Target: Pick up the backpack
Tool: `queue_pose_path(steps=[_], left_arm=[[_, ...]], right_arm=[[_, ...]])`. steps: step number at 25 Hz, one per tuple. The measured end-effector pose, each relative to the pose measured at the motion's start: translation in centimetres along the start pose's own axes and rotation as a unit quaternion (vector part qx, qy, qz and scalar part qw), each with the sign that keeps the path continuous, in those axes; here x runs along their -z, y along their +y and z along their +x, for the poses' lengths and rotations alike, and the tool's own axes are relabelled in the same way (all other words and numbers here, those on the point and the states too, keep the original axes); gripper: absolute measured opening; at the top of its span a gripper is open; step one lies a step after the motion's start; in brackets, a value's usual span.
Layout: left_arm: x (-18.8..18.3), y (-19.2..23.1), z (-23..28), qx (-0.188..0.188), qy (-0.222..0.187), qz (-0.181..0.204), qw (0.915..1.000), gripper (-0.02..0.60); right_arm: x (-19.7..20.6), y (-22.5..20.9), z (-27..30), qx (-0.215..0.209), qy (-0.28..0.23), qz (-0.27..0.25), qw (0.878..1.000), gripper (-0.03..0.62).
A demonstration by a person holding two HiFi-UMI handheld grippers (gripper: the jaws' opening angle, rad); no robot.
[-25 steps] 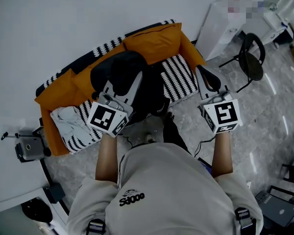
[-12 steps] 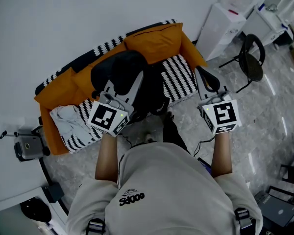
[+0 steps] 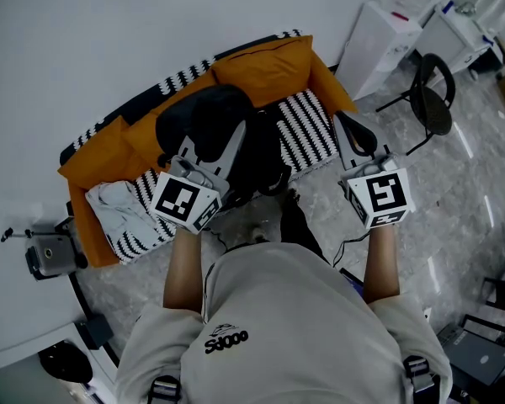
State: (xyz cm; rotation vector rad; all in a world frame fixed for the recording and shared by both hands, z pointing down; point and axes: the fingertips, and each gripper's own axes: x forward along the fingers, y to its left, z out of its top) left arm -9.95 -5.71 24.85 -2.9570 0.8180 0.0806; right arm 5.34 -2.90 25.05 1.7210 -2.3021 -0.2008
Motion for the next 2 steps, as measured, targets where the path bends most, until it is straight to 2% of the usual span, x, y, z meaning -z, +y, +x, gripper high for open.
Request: queue_pose_path(steps=[2], left_arm=[[0.12, 0.05, 0.07, 0.002, 0.000, -0.001, 1.0000, 0.035]], right_arm=[[0.03, 0.06, 0.16, -0.002, 0.000, -0.001, 1.000, 0.034]])
